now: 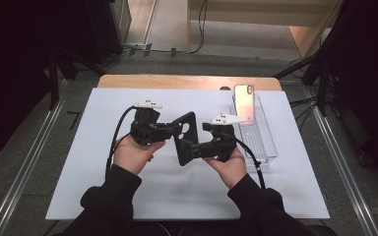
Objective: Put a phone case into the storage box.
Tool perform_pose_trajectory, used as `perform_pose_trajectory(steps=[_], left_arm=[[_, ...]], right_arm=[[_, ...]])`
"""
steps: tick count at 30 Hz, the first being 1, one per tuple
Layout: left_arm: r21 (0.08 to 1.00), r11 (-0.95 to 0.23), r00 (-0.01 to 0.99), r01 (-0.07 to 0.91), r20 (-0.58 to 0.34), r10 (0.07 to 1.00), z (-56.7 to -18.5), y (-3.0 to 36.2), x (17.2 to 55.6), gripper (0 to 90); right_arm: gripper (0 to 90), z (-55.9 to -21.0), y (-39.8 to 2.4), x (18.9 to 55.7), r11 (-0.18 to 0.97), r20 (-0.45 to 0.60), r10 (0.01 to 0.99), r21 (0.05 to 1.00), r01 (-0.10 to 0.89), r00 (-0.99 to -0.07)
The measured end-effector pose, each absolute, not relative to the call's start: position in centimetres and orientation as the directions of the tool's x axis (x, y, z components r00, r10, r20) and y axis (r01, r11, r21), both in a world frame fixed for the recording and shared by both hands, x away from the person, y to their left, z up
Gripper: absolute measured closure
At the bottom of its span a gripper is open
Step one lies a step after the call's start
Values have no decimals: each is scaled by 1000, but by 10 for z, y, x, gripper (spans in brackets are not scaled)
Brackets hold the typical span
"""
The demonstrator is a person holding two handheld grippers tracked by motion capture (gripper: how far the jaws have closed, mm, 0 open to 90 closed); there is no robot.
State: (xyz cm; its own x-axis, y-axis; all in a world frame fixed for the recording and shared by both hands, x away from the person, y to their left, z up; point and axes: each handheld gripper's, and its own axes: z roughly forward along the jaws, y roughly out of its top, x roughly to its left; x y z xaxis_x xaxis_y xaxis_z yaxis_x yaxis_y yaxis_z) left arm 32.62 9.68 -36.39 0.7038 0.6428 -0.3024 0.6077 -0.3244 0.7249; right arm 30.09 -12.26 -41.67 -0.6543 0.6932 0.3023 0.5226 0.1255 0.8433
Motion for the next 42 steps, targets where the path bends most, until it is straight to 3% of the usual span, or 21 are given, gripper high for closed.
perform_pose_trajectory(steps=[15,21,30,36,42], left_arm=[[736,-324,714,595,-298,633,-363,84,320,775],[753,-324,725,573,-282,628,-361,81,316,774],[750,-330,730,574,-286,620,-359,82,316,764],[758,-310,730,573,-300,615,-354,87,317,544],[776,-292,747,559,-318,584,-344,94,314,410]], right_arm=[[22,-421,-114,304,145,264,737,838,526,-623],[98,-423,-112,304,161,238,740,846,509,-629],[123,-422,-115,304,161,253,722,843,513,-644],[127,-421,-118,304,160,257,719,843,514,-646],[127,-421,-124,307,157,254,731,841,518,-633]])
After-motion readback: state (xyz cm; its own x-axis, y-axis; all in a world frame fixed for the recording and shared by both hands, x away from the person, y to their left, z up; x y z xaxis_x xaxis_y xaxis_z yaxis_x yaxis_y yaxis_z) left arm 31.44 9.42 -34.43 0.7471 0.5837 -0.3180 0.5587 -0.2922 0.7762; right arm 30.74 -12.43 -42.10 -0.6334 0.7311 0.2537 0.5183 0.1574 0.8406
